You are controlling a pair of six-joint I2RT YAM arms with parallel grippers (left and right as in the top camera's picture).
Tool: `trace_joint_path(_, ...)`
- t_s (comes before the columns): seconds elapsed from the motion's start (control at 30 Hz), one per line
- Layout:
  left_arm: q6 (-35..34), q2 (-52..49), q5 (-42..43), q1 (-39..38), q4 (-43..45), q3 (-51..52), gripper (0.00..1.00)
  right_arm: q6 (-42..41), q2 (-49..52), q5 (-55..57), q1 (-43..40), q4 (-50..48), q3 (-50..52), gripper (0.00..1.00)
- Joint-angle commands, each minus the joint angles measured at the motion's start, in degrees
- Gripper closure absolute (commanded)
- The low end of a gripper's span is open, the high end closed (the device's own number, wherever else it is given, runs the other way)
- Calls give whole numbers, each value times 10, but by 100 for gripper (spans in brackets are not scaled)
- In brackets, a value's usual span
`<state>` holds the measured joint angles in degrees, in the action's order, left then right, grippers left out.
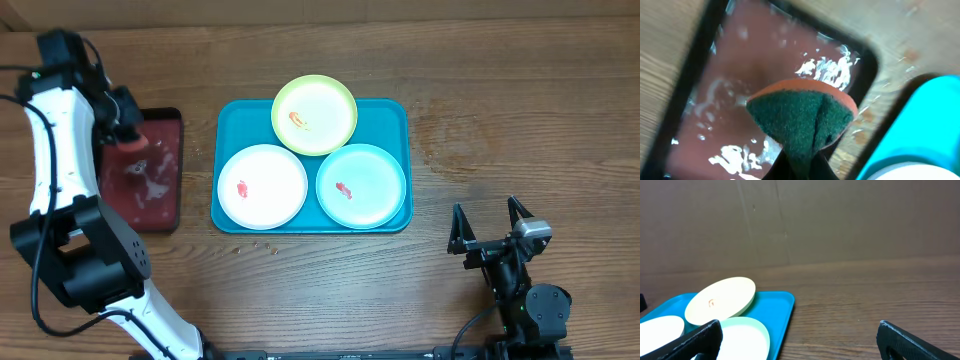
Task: Clean dirty plates on tray and stack at the side
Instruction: 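Dip and rub the held sponge in the water with the left gripper, then lift the sponge and carry it onto the white plate, left gripper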
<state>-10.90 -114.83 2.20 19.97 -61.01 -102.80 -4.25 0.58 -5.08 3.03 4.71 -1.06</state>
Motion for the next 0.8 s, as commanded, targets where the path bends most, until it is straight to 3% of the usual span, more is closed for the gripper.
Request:
trace_joint_path(0.0,-24,-17,3,1,21,65,96,2,-4,5,-2,-3,6,0)
trace_joint_path(0.17,-24,-16,9,6,1,55,96,2,-4,5,-2,-3,6,0)
trace_joint_path(0.53,-13,-15,37,0,-187,-162,96,2,-4,5,-2,-3,6,0)
trace_joint_path(0.77,-9,-17,6,-13,-132,-82,96,2,-4,5,-2,-3,6,0)
